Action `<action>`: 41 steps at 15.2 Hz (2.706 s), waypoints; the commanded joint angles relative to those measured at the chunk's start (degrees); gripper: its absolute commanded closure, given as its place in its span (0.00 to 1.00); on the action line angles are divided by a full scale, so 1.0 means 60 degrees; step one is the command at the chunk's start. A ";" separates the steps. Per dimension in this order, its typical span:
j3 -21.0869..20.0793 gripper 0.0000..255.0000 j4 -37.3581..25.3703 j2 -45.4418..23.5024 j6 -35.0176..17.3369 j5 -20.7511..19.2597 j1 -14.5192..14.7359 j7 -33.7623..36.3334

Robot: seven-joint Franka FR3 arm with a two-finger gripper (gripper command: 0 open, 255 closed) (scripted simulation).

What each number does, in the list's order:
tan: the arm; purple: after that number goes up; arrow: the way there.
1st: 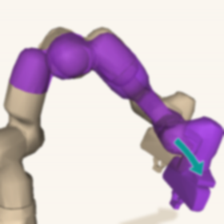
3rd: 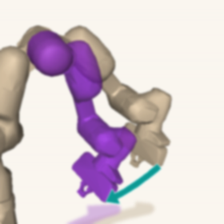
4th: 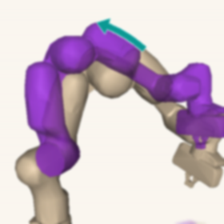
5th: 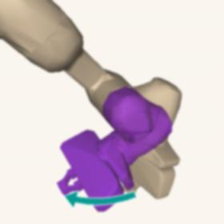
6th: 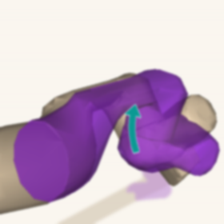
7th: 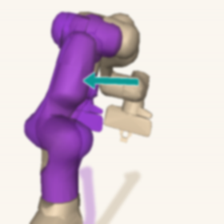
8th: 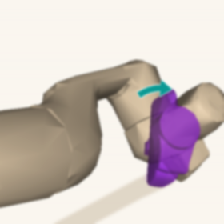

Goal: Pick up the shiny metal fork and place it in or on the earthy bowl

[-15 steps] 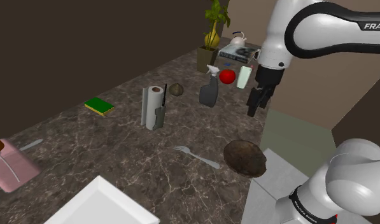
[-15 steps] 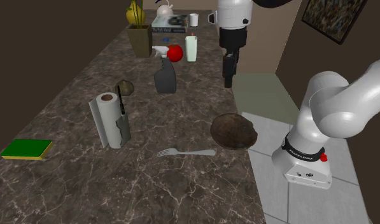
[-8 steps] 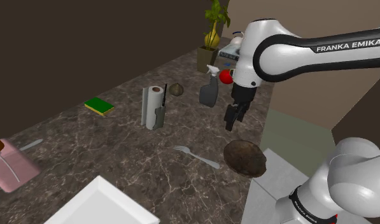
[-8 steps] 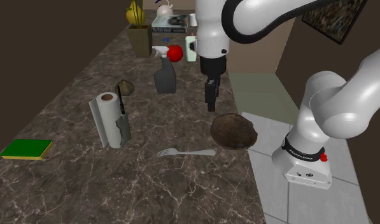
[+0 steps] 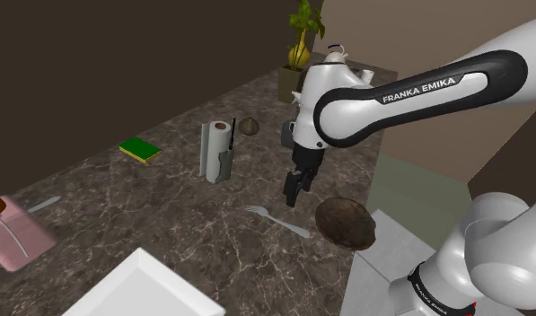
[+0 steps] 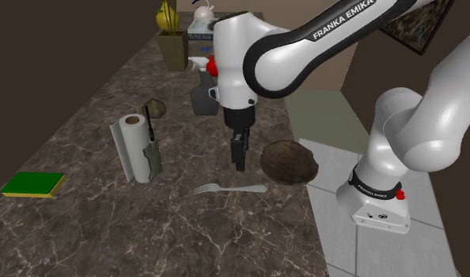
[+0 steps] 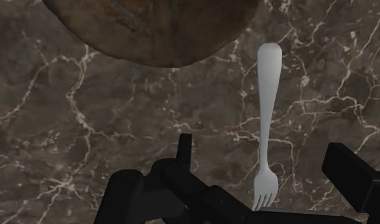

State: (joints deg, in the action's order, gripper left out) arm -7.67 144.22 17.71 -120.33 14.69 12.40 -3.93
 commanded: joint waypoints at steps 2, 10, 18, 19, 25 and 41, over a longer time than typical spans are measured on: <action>-0.0234 0.00 -0.0315 -0.1049 -0.0790 0.0335 0.0284 -0.0168; -0.0439 0.00 -0.0008 -0.1910 -0.1989 0.0610 0.0482 -0.0301; -0.0449 0.00 0.0020 -0.1962 -0.2071 0.0626 0.0492 -0.0308; -0.0449 0.00 0.0020 -0.1962 -0.2071 0.0626 0.0492 -0.0308; -0.0451 1.00 0.0017 -0.1966 -0.2072 0.0626 0.0493 -0.0305; -0.0361 1.00 -0.0587 -0.0868 -0.0392 0.0416 0.0426 0.0037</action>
State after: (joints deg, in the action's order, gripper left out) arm -9.87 141.11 12.12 -123.48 17.29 14.98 -3.89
